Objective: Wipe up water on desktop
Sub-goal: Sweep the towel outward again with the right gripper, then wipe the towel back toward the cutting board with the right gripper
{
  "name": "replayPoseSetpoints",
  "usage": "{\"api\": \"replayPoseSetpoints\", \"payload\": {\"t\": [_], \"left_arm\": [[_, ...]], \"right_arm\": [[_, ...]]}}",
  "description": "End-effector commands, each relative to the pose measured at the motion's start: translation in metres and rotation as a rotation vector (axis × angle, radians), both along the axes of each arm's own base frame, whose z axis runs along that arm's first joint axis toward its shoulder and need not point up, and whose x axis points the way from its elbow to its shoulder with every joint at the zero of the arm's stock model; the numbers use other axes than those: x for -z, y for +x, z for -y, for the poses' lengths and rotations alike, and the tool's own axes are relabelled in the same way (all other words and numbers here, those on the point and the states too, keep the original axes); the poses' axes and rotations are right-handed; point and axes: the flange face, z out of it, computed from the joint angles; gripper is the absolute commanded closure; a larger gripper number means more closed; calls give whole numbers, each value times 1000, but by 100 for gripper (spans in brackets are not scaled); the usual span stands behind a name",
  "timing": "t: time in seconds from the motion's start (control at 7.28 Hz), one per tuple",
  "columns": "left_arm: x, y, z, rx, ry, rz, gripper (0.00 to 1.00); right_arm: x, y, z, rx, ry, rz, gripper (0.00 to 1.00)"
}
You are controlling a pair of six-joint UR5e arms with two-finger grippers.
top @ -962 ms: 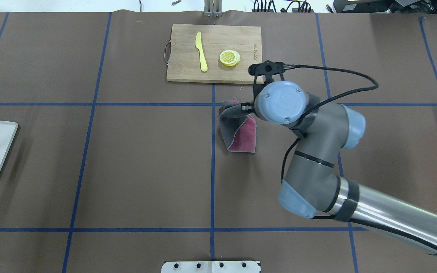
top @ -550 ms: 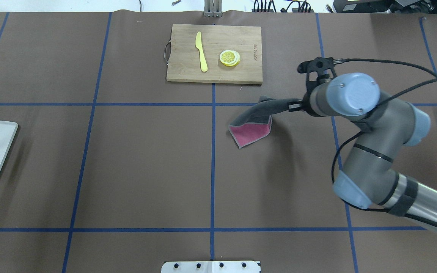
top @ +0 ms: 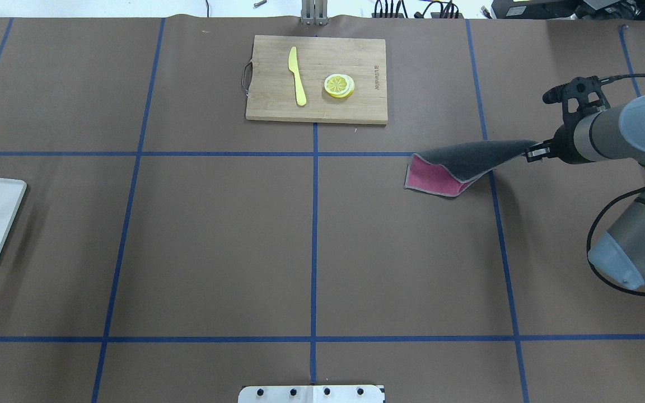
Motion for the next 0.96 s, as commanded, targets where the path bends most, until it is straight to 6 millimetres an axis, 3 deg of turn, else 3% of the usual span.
{"api": "replayPoseSetpoints", "payload": {"t": [0.0, 0.14, 0.27, 0.55, 0.69, 0.82], "left_arm": [[-1, 0, -1, 0, -4, 0, 1], [-1, 0, -1, 0, -4, 0, 1], [-3, 0, 0, 0, -7, -1, 1], [-5, 0, 0, 0, -11, -1, 1], [-6, 0, 0, 0, -13, -1, 1], [-7, 0, -1, 0, -14, -1, 1]], "right_arm": [[72, -98, 14, -68, -73, 78, 100], [131, -167, 13, -131, -100, 64, 100], [183, -210, 3, -166, -145, 97, 100], [245, -261, -36, -238, -174, 159, 100], [284, -277, -51, -233, -184, 170, 100], [316, -291, -54, -257, -206, 202, 100]]}}
